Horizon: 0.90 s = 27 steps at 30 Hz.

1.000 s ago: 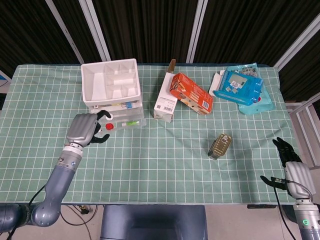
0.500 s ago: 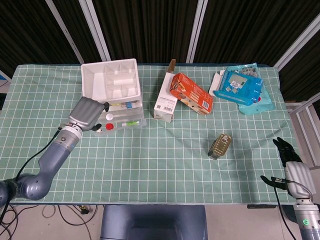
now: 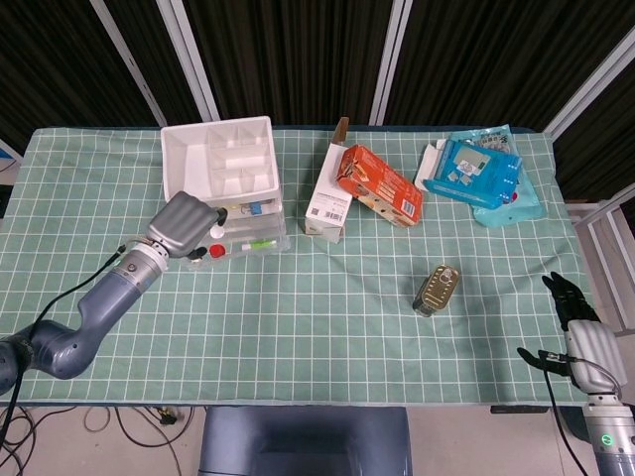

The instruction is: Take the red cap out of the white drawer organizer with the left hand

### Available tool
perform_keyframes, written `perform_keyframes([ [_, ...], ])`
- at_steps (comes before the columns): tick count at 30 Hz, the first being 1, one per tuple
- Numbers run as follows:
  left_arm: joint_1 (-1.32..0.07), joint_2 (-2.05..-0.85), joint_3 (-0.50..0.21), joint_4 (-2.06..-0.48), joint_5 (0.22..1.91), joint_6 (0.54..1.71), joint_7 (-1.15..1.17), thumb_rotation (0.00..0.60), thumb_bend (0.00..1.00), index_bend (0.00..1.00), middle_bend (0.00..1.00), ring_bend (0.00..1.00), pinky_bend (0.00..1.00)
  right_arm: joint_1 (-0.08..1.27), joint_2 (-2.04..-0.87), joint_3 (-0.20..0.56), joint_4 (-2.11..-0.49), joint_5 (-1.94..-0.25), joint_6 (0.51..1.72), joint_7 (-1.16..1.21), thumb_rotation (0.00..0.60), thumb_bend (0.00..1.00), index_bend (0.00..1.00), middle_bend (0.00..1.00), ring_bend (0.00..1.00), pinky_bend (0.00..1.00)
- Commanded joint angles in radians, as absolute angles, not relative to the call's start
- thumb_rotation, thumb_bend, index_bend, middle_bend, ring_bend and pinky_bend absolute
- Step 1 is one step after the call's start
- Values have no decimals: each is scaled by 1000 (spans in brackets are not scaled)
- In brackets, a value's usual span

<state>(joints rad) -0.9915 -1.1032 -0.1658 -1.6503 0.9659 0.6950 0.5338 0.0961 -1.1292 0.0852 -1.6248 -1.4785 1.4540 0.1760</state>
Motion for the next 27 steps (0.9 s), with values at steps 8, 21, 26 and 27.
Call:
perform_keyframes([
  [8,-1037,-1097,-132,-1650,916,658,549,600,148,432,1000,1000,1000,96,-1129,86,-1627,-1475,1453,176,600,66,0,0,0,218],
  [21,-1085,-1130,-86,-1637,840,679,591,600,148,454,1000,1000,1000,96,-1127,87,-1630,-1471,1449,186,600,66,0,0,0,219],
  [26,-1095,-1134,-81,-1638,824,689,587,600,148,459,1000,1000,1000,95,-1126,87,-1630,-1470,1449,187,600,66,0,0,0,219],
  [27,-1096,-1133,-81,-1638,823,691,587,600,148,460,1000,1000,1000,95,-1126,87,-1630,-1470,1449,187,600,66,0,0,0,219],
])
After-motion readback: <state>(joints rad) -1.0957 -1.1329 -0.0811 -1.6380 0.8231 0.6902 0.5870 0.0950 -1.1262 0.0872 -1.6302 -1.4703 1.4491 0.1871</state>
